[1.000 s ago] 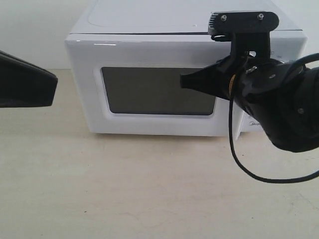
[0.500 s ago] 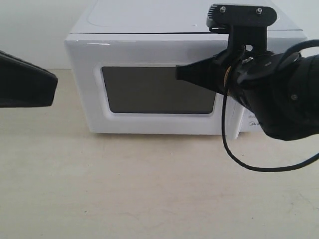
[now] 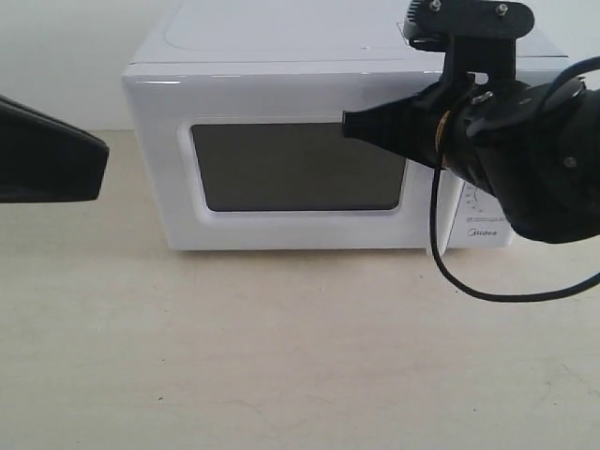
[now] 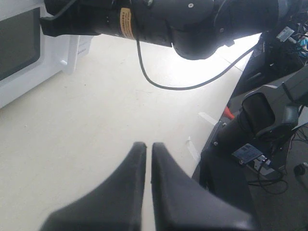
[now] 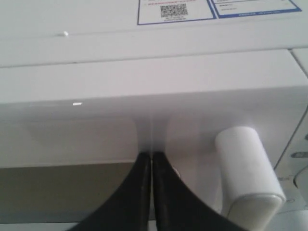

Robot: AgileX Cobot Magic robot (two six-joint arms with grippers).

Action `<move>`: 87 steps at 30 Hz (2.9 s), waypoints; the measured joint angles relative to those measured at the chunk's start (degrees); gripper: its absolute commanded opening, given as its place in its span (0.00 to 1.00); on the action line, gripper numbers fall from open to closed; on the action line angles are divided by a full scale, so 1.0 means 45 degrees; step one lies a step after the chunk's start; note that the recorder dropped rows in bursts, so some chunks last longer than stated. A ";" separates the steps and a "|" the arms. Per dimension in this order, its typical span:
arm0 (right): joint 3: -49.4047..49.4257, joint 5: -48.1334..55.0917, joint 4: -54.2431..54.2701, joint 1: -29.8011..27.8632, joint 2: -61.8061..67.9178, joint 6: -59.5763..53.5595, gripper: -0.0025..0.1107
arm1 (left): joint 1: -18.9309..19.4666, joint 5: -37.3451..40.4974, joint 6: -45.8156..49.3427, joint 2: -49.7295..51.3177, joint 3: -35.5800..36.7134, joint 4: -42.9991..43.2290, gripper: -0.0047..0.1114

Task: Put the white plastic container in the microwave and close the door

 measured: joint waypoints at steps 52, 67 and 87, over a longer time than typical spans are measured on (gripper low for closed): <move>0.5508 -0.4855 0.0047 0.0461 -1.4051 -0.0757 0.02 | 0.0000 -0.1579 -0.0424 -0.5804 0.0444 -0.0896 0.08; 0.5508 -0.4855 0.0047 0.0461 -1.4051 -0.0757 0.02 | 0.1455 -0.1891 -0.0034 -0.7824 0.0734 0.2018 0.08; 0.5508 -0.4800 0.0047 0.0461 -1.4051 -0.0757 0.02 | 0.3914 -1.0367 -0.1040 -1.1083 0.8219 0.6777 0.08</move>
